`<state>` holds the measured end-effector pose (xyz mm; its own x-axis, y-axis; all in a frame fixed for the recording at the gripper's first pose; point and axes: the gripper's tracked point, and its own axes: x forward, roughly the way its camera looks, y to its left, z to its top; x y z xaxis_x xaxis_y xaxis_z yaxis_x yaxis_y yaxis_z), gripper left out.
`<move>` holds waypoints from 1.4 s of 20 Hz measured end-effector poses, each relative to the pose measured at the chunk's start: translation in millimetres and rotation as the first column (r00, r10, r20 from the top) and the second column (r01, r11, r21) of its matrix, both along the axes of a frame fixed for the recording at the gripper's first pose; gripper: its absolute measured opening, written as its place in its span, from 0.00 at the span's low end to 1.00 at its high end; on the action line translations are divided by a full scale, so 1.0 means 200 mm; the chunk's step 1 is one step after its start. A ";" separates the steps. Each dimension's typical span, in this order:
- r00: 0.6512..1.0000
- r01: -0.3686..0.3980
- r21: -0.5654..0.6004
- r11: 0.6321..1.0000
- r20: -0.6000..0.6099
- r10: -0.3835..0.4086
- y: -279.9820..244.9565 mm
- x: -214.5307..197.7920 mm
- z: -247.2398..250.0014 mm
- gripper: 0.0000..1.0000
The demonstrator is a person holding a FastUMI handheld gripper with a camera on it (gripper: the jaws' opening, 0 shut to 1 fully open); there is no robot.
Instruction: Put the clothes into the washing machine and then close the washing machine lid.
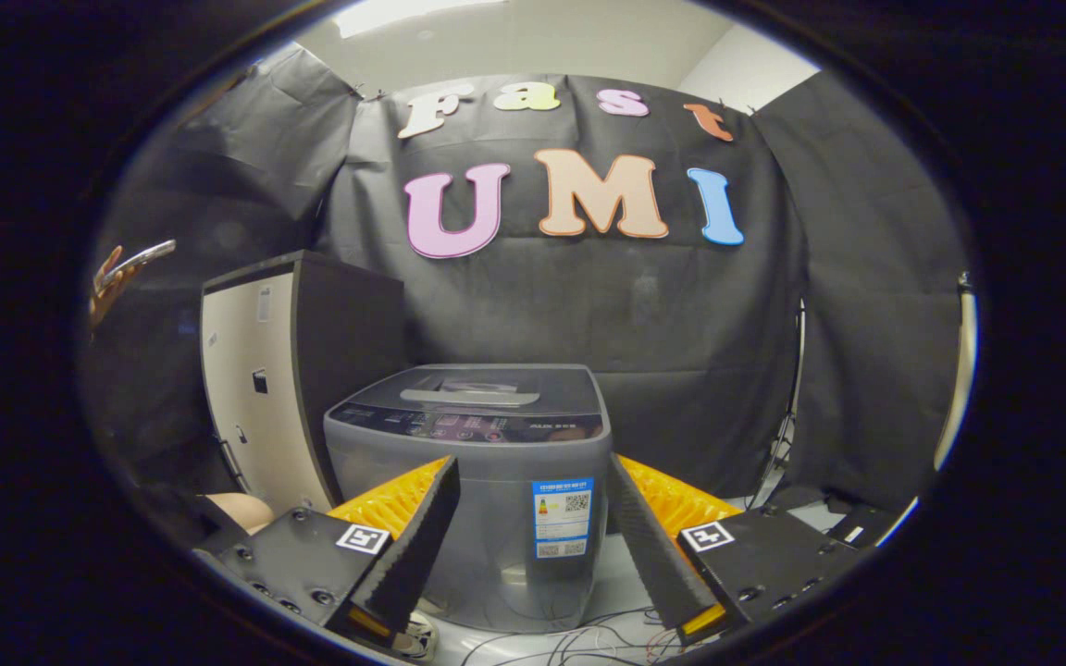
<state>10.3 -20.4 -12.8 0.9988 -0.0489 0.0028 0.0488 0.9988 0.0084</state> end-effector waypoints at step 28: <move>1.000 0.001 -0.002 1.000 0.007 -0.001 0.00 0.02 -0.01 0.99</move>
